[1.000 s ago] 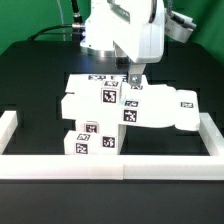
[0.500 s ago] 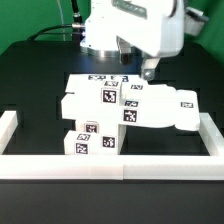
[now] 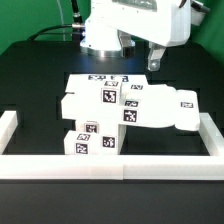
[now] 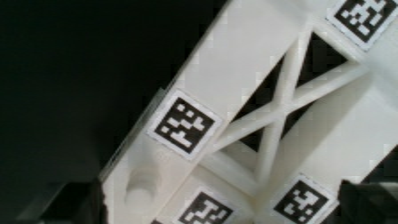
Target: Assemble chair
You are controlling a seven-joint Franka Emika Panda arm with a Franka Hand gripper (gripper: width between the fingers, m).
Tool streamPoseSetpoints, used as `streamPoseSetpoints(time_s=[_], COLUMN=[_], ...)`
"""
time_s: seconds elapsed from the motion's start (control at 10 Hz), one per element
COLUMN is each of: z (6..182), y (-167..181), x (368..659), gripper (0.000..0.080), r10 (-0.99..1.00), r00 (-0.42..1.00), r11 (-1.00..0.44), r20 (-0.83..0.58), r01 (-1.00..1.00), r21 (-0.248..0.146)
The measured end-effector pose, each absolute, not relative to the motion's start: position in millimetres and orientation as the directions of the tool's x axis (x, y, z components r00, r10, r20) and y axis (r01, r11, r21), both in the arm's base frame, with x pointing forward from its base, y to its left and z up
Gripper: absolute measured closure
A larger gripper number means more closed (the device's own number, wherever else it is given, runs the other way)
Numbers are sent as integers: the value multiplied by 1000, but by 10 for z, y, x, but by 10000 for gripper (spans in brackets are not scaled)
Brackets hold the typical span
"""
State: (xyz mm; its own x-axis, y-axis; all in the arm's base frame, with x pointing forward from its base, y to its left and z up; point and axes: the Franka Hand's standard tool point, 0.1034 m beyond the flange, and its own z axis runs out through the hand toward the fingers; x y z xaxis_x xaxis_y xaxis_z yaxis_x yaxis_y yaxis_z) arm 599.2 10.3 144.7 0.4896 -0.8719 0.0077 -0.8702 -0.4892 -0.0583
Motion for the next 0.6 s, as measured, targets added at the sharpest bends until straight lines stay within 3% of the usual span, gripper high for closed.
streamPoseSetpoints(time_s=[0.2, 0.4, 0.5, 0.6], z=[1429, 1458, 1445, 1451], y=[111, 306, 373, 372], x=[5993, 5904, 5845, 5810], gripper=[151, 151, 151, 151], r10=[-703, -414, -286, -286], r00=[710, 909, 957, 957], r11=[-711, -910, -958, -958], r20=[41, 50, 47, 55], r01=[-701, -412, -284, -283], r21=[-57, -48, -49, -54])
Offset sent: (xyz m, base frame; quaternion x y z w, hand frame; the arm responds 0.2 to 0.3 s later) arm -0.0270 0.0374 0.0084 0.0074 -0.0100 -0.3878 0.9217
